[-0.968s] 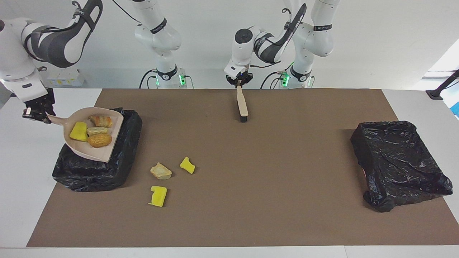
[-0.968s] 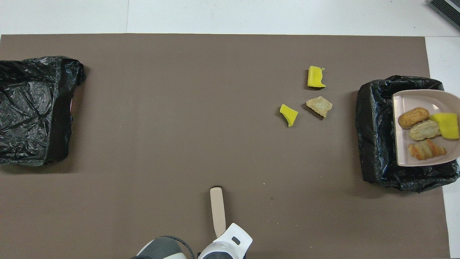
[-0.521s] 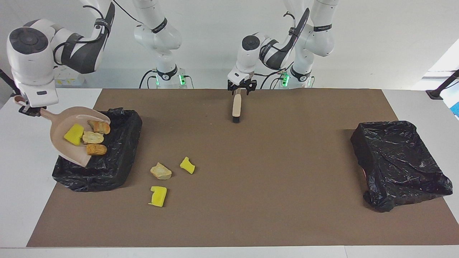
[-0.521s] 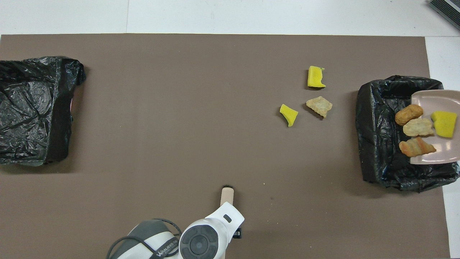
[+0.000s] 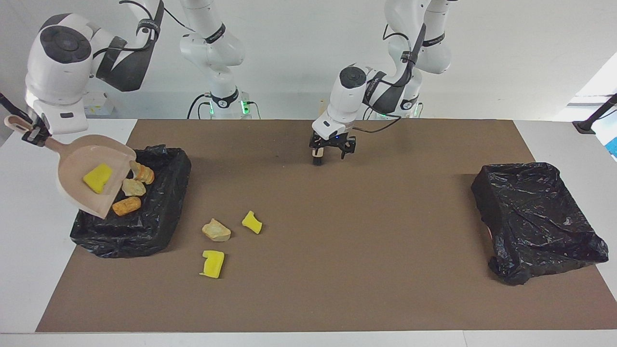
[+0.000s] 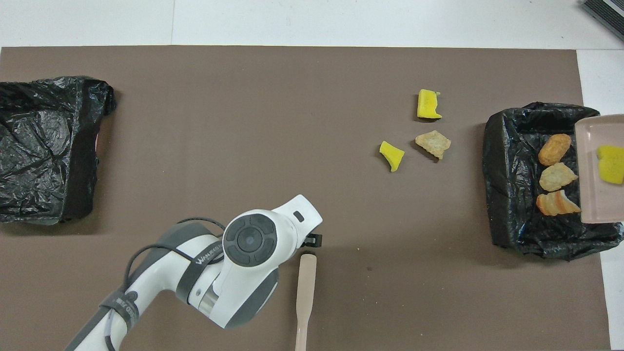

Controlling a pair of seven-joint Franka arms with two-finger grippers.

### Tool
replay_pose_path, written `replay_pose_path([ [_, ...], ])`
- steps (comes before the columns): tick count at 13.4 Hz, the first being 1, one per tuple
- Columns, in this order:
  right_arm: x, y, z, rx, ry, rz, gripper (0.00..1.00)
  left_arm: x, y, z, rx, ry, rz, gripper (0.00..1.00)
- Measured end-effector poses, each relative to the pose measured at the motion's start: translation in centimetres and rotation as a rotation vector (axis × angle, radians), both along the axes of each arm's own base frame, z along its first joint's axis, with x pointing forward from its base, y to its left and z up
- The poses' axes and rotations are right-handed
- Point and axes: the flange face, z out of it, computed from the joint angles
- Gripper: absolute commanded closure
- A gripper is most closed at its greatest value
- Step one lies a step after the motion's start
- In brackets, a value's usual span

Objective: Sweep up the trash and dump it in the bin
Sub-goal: 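Tilt the dustpan over the bin while the left gripper drops the brush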

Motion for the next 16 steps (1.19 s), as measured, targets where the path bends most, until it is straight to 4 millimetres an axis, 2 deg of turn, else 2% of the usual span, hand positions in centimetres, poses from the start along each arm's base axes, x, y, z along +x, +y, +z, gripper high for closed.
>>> replay_pose_path([
  [2, -0.6, 2.3, 2.1, -0.078, 0.005, 0.021, 1.0, 4.6, 2.4, 1.4, 0.043, -0.054, -0.003, 0.0],
  [5, -0.9, 3.0, 2.9, -0.119, 0.001, 0.015, 1.0, 9.5, 6.9, 4.6, 0.093, -0.104, -0.037, 0.0],
  [7, -0.9, 3.1, 2.8, -0.12, 0.003, 0.015, 1.0, 12.2, 10.1, 8.1, 0.104, -0.114, -0.043, 0.0],
  [9, -0.9, 3.1, 2.7, -0.119, 0.005, 0.016, 1.0, 14.1, 14.1, 12.9, 0.12, -0.11, -0.011, 0.0],
  [11, -0.9, 3.3, 2.7, -0.121, 0.005, 0.019, 1.0, 14.4, 18.1, 17.6, 0.145, -0.084, -0.044, 0.0],
  [13, -0.8, 3.7, 2.5, -0.116, 0.004, 0.025, 1.0, 13.5, 21.2, 21.5, 0.16, -0.066, -0.08, 0.0],
  [15, -0.6, 4.0, 1.4, -0.101, 0.004, 0.03, 1.0, 12.5, 23.9, 25.0, 0.148, -0.058, -0.086, 0.0],
  [16, -0.6, 4.0, 0.2, -0.093, 0.0, 0.024, 1.0, 11.8, 25.2, 26.7, 0.133, -0.045, -0.087, 0.0],
])
